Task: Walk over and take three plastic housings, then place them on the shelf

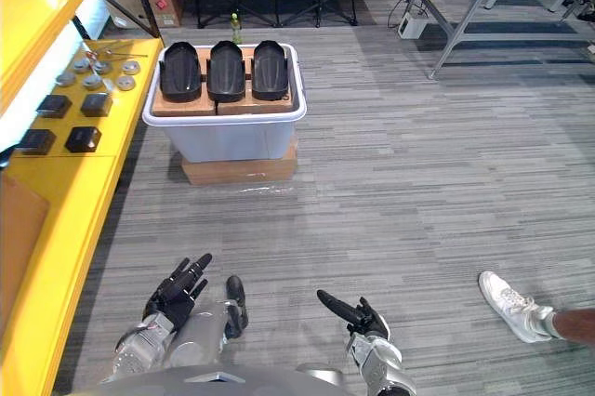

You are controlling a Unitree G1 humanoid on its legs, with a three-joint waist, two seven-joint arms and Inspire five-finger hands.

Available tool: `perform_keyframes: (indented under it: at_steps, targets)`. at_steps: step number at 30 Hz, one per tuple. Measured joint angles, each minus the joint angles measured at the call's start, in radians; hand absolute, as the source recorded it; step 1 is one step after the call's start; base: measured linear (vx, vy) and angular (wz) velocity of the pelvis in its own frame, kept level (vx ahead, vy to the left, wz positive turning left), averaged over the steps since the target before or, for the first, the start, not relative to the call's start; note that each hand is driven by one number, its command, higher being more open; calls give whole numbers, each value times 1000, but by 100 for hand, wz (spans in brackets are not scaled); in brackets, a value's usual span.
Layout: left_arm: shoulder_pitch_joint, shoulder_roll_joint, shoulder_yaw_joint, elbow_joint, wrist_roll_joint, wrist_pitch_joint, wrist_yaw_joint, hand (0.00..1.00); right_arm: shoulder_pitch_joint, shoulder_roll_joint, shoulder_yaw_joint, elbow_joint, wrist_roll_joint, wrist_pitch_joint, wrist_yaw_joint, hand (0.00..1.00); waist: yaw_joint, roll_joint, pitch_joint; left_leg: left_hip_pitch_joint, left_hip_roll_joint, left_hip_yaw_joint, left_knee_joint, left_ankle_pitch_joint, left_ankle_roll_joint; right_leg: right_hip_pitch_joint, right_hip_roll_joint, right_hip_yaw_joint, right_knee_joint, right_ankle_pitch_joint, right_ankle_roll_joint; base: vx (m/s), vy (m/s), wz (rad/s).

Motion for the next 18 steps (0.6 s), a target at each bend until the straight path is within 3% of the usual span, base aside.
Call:
perform_keyframes:
  at_steps: [1,2,3,4,5,7,9,10,12,14,15,16,17,18]
  targets:
    - [1,-3,0,2,24,1,-1,100,-25,0,-1,29,0,-3,10,100,2,0,2,29,-16,8,-25,-18,24,-125,-51,16,276,51,90,503,206,-1]
    - [2,-2,-2,4,42,1,1,100,-34,7,3,53,0,-2,13,100,1,-10,8,74,-36,8,-53,-30,16,-217,-106,21,476,118,153,476,205,4]
    - [7,4,-7,4,62,0,5,100,-35,16,12,73,0,-2,20,100,0,-20,16,131,-60,5,-82,-43,14,-271,-167,5,625,119,136,448,168,19]
    - [20,5,-15,4,75,-6,19,100,-23,19,26,78,-11,-14,25,100,-3,-13,16,204,-72,-9,-109,-64,10,-310,-205,-24,689,91,86,442,155,27]
    - [23,6,-18,2,74,-11,23,100,-17,14,31,70,-24,-24,31,100,-6,-7,16,231,-71,-19,-115,-66,16,-320,-204,-35,672,78,69,442,113,52]
    - [23,17,-26,2,69,-10,30,100,-19,12,30,61,-31,-31,35,100,-32,21,15,294,-62,-87,-156,-71,11,-350,-166,-83,453,58,53,468,30,80]
    - [-19,15,-34,2,64,-10,45,100,-25,14,31,55,-31,-34,30,100,-25,30,17,298,-35,-145,-160,-84,-10,-384,-112,-75,169,77,73,367,-68,86]
    - [-35,19,-46,3,59,-11,47,100,-26,17,28,53,-26,-34,25,100,-22,36,21,305,-23,-179,-159,-96,-29,-400,-95,-61,-11,134,77,336,-131,76]
    - [-27,17,-44,17,55,-20,47,100,-19,31,15,60,-23,-40,16,100,-20,28,23,353,-11,-205,-141,-142,-67,-411,-88,-3,-184,278,75,436,-249,49]
    - [16,14,-43,25,55,-30,47,100,6,46,3,59,-12,-54,14,100,-21,13,16,387,-1,-229,-58,-235,-105,-411,-93,36,-162,337,55,436,-387,31]
    - [27,16,-42,24,55,-31,47,100,17,54,4,57,-6,-58,14,100,-20,-2,5,386,-2,-240,-26,-267,-114,-410,-95,44,-145,333,48,435,-475,44]
    - [29,7,-41,28,55,-29,55,100,24,60,-5,57,23,-59,15,100,-20,-11,-4,387,18,-270,36,-331,-143,-416,-87,54,-71,389,16,348,-399,46]
    - [30,-2,-43,30,55,-29,62,100,24,56,-14,56,24,-62,15,100,-22,9,-9,388,42,-283,48,-352,-154,-422,-72,37,-32,357,-2,492,-494,56]
    - [50,-45,-44,28,38,-31,77,100,33,42,-14,41,21,-78,10,100,-19,53,-36,378,105,-306,68,-361,-181,-427,-22,-9,-4,287,-20,387,-334,42]
